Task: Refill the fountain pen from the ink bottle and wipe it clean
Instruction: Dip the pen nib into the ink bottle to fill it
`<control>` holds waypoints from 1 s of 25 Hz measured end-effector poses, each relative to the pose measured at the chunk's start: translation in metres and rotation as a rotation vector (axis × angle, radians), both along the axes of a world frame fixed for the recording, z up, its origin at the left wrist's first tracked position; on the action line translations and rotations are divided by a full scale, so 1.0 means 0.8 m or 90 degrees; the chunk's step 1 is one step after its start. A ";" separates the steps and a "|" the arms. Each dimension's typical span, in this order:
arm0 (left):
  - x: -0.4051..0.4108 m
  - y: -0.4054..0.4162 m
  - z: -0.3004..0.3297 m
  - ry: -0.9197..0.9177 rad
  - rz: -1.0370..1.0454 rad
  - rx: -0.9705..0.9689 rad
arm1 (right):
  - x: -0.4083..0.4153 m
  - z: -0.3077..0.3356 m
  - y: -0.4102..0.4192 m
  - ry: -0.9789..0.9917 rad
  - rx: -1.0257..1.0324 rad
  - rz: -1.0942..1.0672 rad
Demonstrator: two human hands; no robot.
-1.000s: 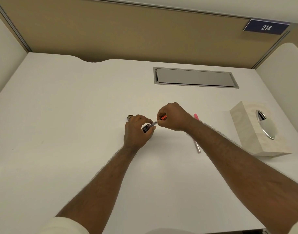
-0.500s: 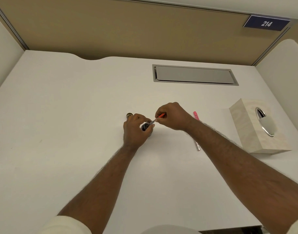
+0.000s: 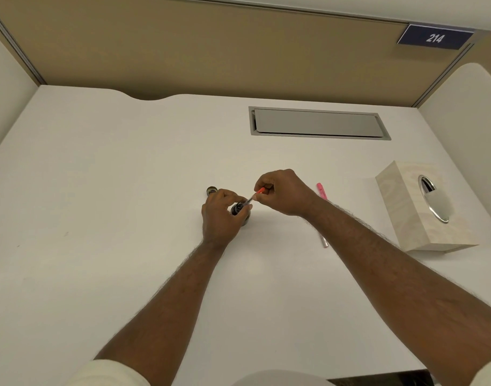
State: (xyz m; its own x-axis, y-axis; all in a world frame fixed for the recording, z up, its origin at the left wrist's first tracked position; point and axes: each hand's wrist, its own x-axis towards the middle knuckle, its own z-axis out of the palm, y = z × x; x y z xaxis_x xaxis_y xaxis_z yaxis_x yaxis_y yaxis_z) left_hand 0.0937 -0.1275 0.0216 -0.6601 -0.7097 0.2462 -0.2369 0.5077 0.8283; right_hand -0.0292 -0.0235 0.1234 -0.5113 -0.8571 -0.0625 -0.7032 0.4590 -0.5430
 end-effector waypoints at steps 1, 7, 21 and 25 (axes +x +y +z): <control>0.000 0.000 0.000 -0.003 0.001 0.001 | 0.000 0.001 0.001 0.002 -0.002 -0.002; 0.002 0.001 0.001 -0.007 0.004 0.005 | 0.001 0.006 0.002 0.014 -0.014 0.001; 0.002 -0.003 0.012 -0.041 0.001 0.016 | 0.003 0.016 0.000 0.093 0.068 0.025; 0.002 -0.004 0.011 -0.040 0.004 0.011 | 0.005 0.016 -0.002 0.102 0.076 0.026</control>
